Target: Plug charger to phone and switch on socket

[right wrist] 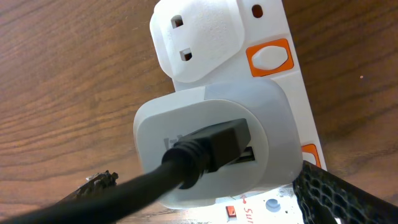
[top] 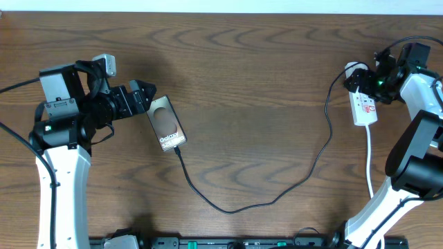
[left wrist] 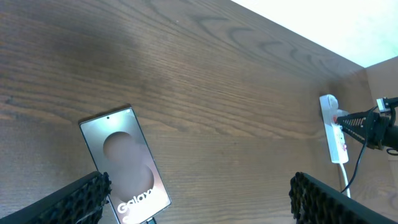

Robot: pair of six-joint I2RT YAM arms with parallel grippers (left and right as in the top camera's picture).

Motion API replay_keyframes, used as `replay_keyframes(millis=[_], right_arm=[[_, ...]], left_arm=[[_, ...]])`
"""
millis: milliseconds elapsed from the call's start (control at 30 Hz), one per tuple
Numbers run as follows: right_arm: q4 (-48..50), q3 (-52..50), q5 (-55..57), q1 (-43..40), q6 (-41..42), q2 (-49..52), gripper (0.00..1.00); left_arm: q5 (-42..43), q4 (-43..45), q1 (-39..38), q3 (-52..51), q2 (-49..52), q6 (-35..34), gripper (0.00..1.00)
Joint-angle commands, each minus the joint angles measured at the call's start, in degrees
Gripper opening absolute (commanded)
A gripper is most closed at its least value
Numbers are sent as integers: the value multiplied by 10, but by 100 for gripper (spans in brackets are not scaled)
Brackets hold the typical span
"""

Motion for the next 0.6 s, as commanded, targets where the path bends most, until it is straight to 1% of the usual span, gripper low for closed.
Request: replay_keyframes(millis=[0,567], right_arm=[[0,8,-19,8,-6,13,88],[5,8,-38,15,9,23,87]], left_arm=[[7,-1,1,4,0,6,94],[7,-1,1,4,0,6,94]])
